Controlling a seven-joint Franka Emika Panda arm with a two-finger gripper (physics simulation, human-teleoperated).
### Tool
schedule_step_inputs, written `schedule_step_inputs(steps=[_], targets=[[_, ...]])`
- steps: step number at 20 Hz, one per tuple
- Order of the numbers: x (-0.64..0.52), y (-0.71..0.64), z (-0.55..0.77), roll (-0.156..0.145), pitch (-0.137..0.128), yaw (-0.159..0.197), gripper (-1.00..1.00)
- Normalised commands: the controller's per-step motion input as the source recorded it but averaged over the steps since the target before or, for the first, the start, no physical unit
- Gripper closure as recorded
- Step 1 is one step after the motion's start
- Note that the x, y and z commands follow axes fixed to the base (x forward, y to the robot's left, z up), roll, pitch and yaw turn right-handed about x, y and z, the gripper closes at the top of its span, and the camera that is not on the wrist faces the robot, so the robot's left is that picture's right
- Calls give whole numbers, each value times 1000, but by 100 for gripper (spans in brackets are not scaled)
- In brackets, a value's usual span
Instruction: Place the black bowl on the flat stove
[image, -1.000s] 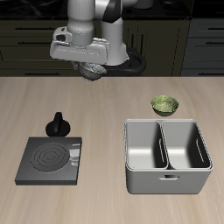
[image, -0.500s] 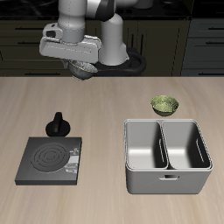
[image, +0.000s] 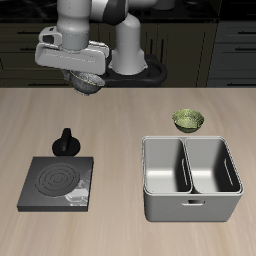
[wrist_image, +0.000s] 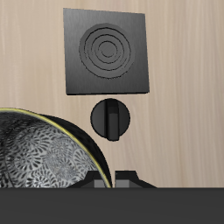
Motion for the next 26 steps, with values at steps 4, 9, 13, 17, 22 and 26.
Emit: schedule_step_inputs(steps=[4, 9, 13, 17, 22, 26], targets=[[389, 61, 65, -8, 7, 58, 100], [427, 18, 84, -10, 8, 20, 100], [508, -144, 265, -24, -43, 42, 100], [342, -31, 121, 41, -43, 3, 100], [329, 46, 32, 13, 9, 11, 100], [262, 113, -5, 24, 7, 28, 100]])
